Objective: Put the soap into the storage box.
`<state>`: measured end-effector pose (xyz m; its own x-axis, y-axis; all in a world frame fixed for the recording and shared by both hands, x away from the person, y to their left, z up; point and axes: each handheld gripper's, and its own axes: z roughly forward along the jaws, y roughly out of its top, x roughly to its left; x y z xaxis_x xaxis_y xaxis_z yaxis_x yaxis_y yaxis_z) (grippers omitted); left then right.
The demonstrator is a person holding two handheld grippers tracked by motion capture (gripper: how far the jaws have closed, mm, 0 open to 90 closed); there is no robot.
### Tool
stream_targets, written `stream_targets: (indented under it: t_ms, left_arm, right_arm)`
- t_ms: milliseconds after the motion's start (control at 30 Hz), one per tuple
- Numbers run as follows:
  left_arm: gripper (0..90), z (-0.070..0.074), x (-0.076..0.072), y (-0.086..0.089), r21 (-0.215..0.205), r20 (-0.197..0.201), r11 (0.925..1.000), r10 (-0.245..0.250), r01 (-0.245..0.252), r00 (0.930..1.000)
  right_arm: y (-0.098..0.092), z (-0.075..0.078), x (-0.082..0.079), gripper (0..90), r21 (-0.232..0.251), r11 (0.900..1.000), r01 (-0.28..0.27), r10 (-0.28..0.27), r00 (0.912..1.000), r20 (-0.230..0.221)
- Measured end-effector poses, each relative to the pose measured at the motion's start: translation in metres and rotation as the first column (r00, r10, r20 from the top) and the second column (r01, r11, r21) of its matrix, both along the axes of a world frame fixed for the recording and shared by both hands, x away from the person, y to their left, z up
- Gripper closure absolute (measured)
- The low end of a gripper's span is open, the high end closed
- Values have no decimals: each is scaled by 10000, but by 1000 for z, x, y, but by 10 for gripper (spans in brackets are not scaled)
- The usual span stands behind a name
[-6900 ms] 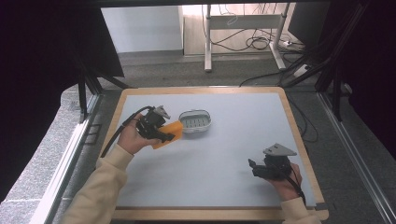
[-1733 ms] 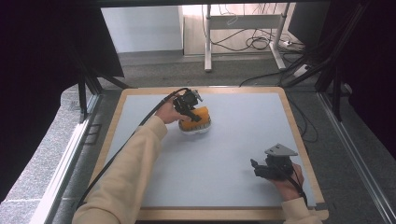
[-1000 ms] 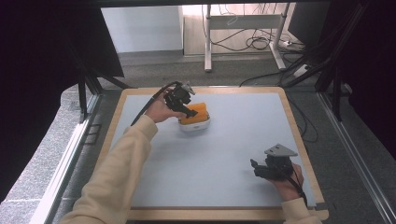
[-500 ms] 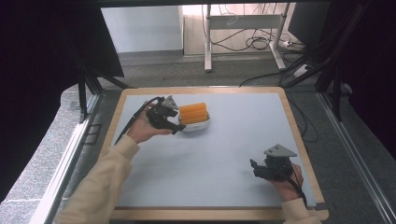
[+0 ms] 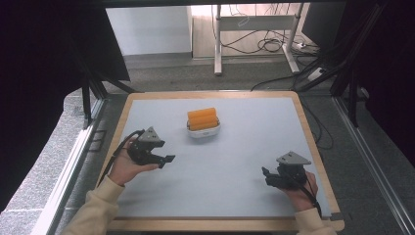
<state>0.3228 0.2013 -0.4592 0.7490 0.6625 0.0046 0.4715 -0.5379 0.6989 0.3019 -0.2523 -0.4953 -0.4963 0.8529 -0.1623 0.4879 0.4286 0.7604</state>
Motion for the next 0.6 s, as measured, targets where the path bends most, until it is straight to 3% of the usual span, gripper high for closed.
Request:
stream_targets:
  t_ms: [200, 433, 600]
  left_arm:
    - [308, -13, -10, 7, 133, -115, 9996, 253, -251, 9996]
    - [303, -10, -13, 7, 168, 152, 9992, 367, -369, 9992]
    - [291, -11, -14, 8, 161, 107, 9993, 323, -325, 9994]
  right_arm:
    - [-3, 2, 0, 208, 160, 9999, 29, -32, 9999, 165]
    - [-4, 1, 1, 207, 246, 9994, -226, 219, 9994, 260]
    - [-9, 2, 4, 208, 726, 9972, -153, 126, 9992, 374]
